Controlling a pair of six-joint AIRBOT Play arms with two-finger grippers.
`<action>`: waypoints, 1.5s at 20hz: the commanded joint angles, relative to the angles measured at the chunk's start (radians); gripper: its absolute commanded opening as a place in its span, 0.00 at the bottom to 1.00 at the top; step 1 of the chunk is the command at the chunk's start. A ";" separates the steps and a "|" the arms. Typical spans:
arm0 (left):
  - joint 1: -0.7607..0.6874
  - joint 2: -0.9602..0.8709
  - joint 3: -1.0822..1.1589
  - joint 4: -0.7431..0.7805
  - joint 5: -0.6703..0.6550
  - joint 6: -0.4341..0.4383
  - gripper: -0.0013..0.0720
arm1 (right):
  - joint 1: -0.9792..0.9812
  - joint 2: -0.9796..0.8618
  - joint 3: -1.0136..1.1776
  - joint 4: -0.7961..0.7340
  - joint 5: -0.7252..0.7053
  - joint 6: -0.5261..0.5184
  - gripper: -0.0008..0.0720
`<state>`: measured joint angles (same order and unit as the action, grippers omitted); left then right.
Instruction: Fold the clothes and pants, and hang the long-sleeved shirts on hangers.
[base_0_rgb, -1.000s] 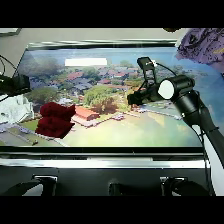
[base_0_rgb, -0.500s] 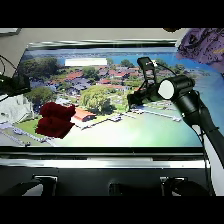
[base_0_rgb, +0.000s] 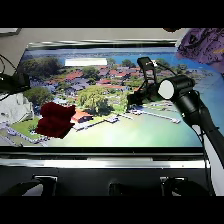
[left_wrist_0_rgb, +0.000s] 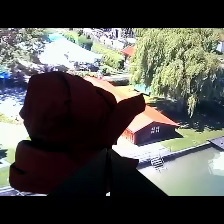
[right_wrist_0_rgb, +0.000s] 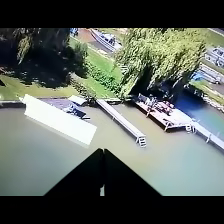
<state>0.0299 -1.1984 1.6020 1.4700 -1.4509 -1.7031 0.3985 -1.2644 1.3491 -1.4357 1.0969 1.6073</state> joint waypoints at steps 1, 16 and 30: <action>0.000 0.000 0.000 0.000 0.005 0.001 0.05 | 0.001 -0.001 0.001 0.000 0.000 0.000 0.05; 0.000 -0.115 -0.404 0.016 0.127 -0.059 1.00 | 0.001 -0.001 0.001 0.015 0.004 0.001 0.05; -0.032 -0.248 -0.494 -0.308 0.199 0.027 0.04 | 0.001 0.003 0.002 0.014 0.014 0.031 0.17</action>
<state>0.0204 -1.4509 1.1023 1.4086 -1.2457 -1.7683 0.3985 -1.2644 1.3491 -1.4208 1.1019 1.6241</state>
